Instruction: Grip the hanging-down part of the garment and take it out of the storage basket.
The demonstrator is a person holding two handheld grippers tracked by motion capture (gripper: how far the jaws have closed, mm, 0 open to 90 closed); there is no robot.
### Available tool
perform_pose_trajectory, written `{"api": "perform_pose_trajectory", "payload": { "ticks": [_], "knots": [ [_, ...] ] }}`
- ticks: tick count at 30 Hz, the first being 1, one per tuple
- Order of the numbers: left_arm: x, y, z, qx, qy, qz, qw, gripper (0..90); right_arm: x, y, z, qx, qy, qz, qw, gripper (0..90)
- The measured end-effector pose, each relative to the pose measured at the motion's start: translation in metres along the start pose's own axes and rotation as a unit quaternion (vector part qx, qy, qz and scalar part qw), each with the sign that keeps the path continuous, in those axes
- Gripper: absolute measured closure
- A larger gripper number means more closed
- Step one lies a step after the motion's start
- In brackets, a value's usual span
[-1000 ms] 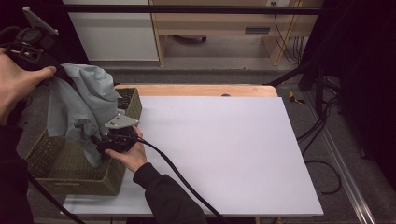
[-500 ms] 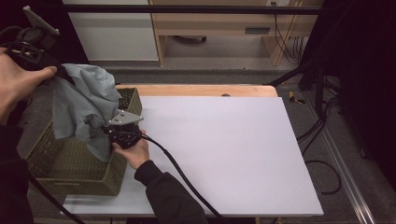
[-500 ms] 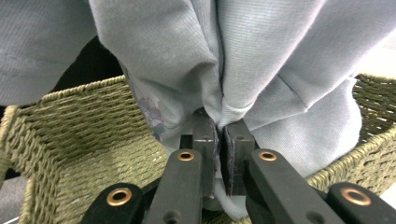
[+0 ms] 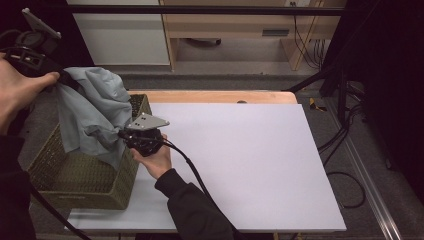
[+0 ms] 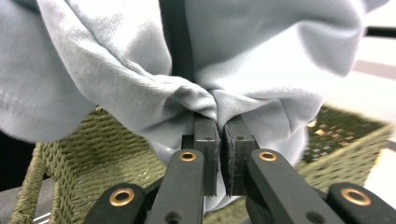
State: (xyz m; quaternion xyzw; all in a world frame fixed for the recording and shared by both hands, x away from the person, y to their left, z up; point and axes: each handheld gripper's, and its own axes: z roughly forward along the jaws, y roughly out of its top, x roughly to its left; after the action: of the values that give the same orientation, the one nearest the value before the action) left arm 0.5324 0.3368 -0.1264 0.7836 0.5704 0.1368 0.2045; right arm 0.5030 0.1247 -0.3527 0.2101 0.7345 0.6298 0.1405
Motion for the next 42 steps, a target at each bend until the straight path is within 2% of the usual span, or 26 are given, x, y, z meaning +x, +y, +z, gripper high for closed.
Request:
{"api": "perform_pose_trajectory", "payload": {
  "ticks": [4, 5, 13, 19, 20, 26, 34, 37, 39, 42],
  "knots": [
    [0.002, -0.001, 0.000, -0.005, -0.003, -0.004, 1.0000, 84.6, -0.004, 0.009, -0.014, -0.007, -0.005, -0.005, 0.9999, 86.5],
    [0.002, -0.002, 0.000, -0.005, -0.004, -0.004, 1.0000, 84.6, -0.005, 0.015, -0.023, -0.012, -0.009, -0.008, 0.9999, 86.6],
    [0.003, -0.005, 0.000, -0.010, -0.005, -0.006, 0.9999, 84.5, -0.010, 0.037, -0.046, -0.041, -0.023, -0.019, 0.9987, 86.7],
    [0.006, -0.008, 0.003, -0.010, -0.007, -0.010, 0.9999, 84.6, -0.012, 0.058, -0.067, -0.063, -0.039, -0.033, 0.9967, 86.7],
    [0.006, -0.008, 0.004, -0.010, -0.010, -0.012, 0.9998, 84.6, -0.012, 0.066, -0.074, -0.070, -0.044, -0.042, 0.9957, 86.7],
    [0.004, -0.008, 0.004, -0.009, -0.013, -0.008, 0.9998, 84.5, -0.012, 0.082, -0.088, -0.094, -0.056, -0.046, 0.9929, 86.7],
    [-0.002, -0.006, 0.006, -0.009, -0.022, 0.001, 0.9997, 84.6, -0.013, 0.092, -0.102, -0.138, -0.071, -0.042, 0.9870, 86.7],
    [-0.005, -0.005, 0.007, -0.009, -0.024, 0.004, 0.9996, 84.5, -0.013, 0.094, -0.105, -0.145, -0.073, -0.043, 0.9858, 86.6],
    [-0.007, -0.004, 0.007, -0.009, -0.023, 0.006, 0.9997, 84.5, -0.015, 0.093, -0.106, -0.137, -0.074, -0.045, 0.9867, 86.5],
    [-0.009, -0.004, 0.009, -0.007, -0.023, 0.008, 0.9997, 84.5, -0.017, 0.084, -0.105, -0.116, -0.071, -0.043, 0.9898, 86.2]
  ]
}}
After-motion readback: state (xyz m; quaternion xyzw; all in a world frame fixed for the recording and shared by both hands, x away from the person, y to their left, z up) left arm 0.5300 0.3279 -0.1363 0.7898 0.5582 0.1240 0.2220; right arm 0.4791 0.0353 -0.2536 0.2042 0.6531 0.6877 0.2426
